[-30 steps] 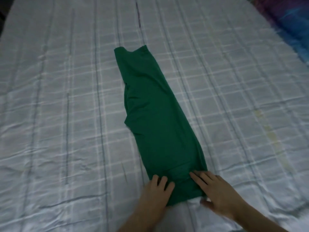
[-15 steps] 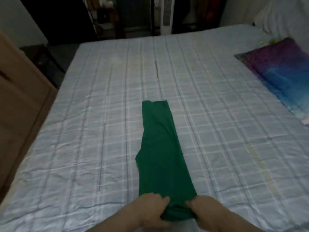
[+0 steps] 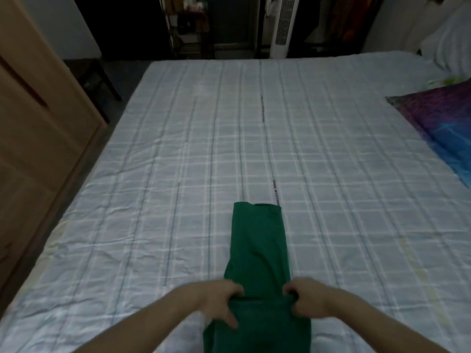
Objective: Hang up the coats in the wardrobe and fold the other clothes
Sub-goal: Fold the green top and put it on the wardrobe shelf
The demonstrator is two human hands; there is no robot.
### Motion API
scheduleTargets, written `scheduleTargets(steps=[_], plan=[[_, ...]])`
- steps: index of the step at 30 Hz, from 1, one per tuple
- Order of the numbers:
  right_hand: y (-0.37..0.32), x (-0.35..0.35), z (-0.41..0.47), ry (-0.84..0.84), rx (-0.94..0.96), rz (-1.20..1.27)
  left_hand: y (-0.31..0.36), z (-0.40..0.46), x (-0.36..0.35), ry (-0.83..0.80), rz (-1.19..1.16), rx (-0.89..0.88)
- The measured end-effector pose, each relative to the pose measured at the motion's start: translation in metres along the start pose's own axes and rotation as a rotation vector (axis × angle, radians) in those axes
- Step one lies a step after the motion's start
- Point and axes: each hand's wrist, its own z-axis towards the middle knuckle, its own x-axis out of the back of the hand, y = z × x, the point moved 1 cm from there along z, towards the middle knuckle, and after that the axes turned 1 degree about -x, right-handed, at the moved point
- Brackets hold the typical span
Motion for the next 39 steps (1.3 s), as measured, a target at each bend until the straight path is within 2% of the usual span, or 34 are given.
scheduleTargets(steps=[1, 2, 4, 7, 9, 11, 13, 15, 18, 21, 24, 29, 31, 36, 39], plan=[[0.007, 0.016, 0.015, 0.048, -0.094, 0.035, 0.000, 0.010, 0.014, -0.009, -0.041, 0.018], [0.012, 0.034, 0.029, 0.101, -0.136, 0.043, -0.011, 0.029, 0.039, 0.095, -0.094, 0.067], [0.017, 0.068, 0.058, 0.225, -0.150, 0.042, -0.029, 0.061, 0.076, 0.239, -0.153, 0.078], [0.031, 0.109, 0.097, 0.363, -0.188, 0.099, -0.051, 0.108, 0.114, 0.367, -0.217, 0.080], [0.040, 0.126, 0.123, 0.485, -0.217, 0.132, -0.061, 0.134, 0.126, 0.522, -0.248, 0.081], [0.048, 0.124, 0.145, 0.645, -0.223, 0.169, -0.065, 0.151, 0.119, 0.761, -0.289, 0.063], [0.050, 0.095, 0.155, 0.884, -0.159, 0.139, -0.058, 0.151, 0.088, 0.957, -0.235, 0.007], [0.044, 0.048, 0.150, 1.037, 0.006, 0.139, -0.051, 0.139, 0.034, 1.015, -0.092, -0.145], [0.034, -0.039, 0.121, 0.864, 0.130, -0.019, -0.056, 0.103, -0.054, 0.800, 0.330, -0.318], [0.045, -0.108, 0.099, 0.586, 0.100, -0.174, -0.088, 0.081, -0.112, 0.482, 0.530, -0.254], [0.066, -0.139, 0.095, 0.445, 0.040, -0.255, -0.113, 0.079, -0.121, 0.384, 0.556, -0.229], [0.067, -0.130, 0.098, 0.460, 0.050, -0.373, -0.116, 0.074, -0.103, 0.355, 0.602, -0.281], [0.061, -0.124, 0.101, 0.452, 0.020, -0.384, -0.111, 0.071, -0.098, 0.410, 0.542, -0.279], [0.050, -0.101, 0.097, 0.382, -0.019, -0.327, -0.088, 0.069, -0.086, 0.359, 0.335, -0.153], [0.050, -0.097, 0.088, 0.203, -0.049, -0.185, -0.081, 0.065, -0.081, 0.196, 0.272, -0.102]])
